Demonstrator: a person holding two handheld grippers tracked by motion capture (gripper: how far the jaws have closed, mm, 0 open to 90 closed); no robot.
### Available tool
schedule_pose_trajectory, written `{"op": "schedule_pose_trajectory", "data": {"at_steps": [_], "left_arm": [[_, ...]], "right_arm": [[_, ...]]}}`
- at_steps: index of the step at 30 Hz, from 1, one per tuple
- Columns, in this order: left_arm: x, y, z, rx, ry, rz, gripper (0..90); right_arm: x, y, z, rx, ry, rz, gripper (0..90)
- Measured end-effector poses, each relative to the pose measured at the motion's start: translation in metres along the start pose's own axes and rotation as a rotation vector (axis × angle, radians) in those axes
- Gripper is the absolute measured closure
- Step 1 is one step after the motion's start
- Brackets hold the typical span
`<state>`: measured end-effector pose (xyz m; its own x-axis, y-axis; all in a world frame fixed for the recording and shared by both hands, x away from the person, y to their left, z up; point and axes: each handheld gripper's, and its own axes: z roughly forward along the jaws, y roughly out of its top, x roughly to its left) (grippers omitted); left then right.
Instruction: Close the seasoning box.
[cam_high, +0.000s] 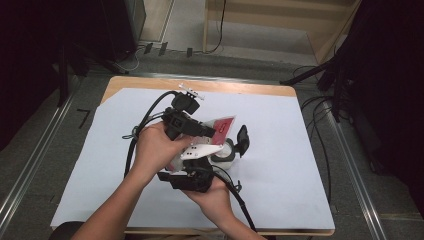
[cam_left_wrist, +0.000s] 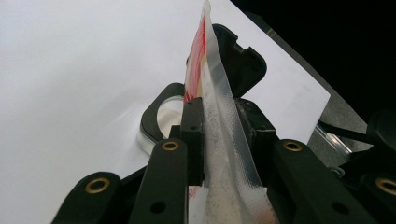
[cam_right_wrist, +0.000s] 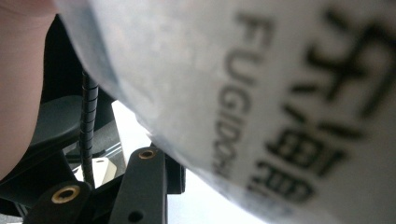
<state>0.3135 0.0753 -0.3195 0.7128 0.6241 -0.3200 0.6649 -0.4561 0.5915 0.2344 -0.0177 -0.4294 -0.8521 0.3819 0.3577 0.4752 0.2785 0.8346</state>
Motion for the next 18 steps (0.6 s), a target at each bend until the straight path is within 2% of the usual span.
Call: {"op": "schedule_pose_trajectory", "data": {"at_steps": [4, 10, 18], "left_arm": [[-0.0002, 0.0002, -0.0010, -0.001, -0.002, -0.001, 74.9], [-0.0011, 0.0005, -0.0020, 0.000, 0.000, 0.008, 74.9], [-0.0011, 0.0010, -0.0002, -0.001, 0.006, 0.003, 74.9]], "right_arm": [[0.0009, 0.0004, -0.0001, 0.000, 0.003, -0.001, 63.1], [0.0022, 0.0006, -0.0004, 0.002, -0.008, -0.031, 63.7], [0.0013, 0.0006, -0.0006, 0.003, 0.001, -0.022, 63.3]]}}
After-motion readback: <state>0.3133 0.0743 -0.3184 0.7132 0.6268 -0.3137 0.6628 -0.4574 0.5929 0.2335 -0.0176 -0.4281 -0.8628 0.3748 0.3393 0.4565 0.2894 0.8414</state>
